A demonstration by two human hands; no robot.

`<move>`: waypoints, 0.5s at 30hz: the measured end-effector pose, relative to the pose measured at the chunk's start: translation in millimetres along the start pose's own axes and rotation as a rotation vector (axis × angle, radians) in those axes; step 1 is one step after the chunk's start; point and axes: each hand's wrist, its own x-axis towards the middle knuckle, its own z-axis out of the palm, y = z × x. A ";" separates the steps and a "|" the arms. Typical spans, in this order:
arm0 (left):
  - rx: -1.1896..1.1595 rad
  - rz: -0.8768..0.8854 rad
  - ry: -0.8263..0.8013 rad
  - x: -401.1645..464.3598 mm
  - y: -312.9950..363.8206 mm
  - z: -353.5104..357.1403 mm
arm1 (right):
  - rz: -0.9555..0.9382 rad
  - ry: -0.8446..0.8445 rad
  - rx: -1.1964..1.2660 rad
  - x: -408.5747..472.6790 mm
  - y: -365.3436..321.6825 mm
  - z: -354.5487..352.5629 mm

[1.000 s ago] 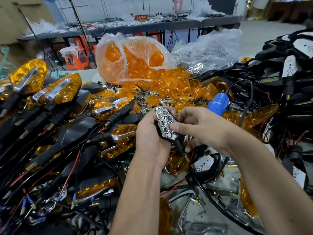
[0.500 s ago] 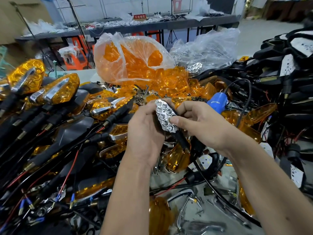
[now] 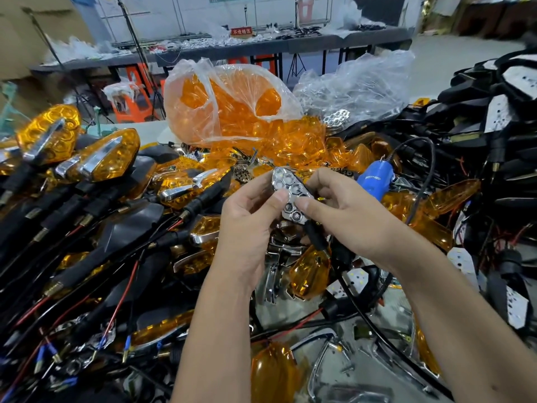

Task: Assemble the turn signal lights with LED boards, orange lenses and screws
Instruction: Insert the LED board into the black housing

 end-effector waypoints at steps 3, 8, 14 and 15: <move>0.066 0.022 0.088 0.6 -1.5 -1.2 | -0.097 0.094 -0.068 0.4 -3.1 -0.7; 0.027 -0.011 0.015 -3.9 1.8 0.5 | -0.075 0.077 0.003 1.2 -2.1 -5.0; 0.004 -0.030 -0.055 -6.2 6.0 4.0 | -0.038 -0.024 0.283 -2.6 -0.2 -15.8; 0.009 -0.040 -0.042 -6.3 5.2 4.0 | -0.059 -0.042 0.277 -3.3 -0.1 -16.7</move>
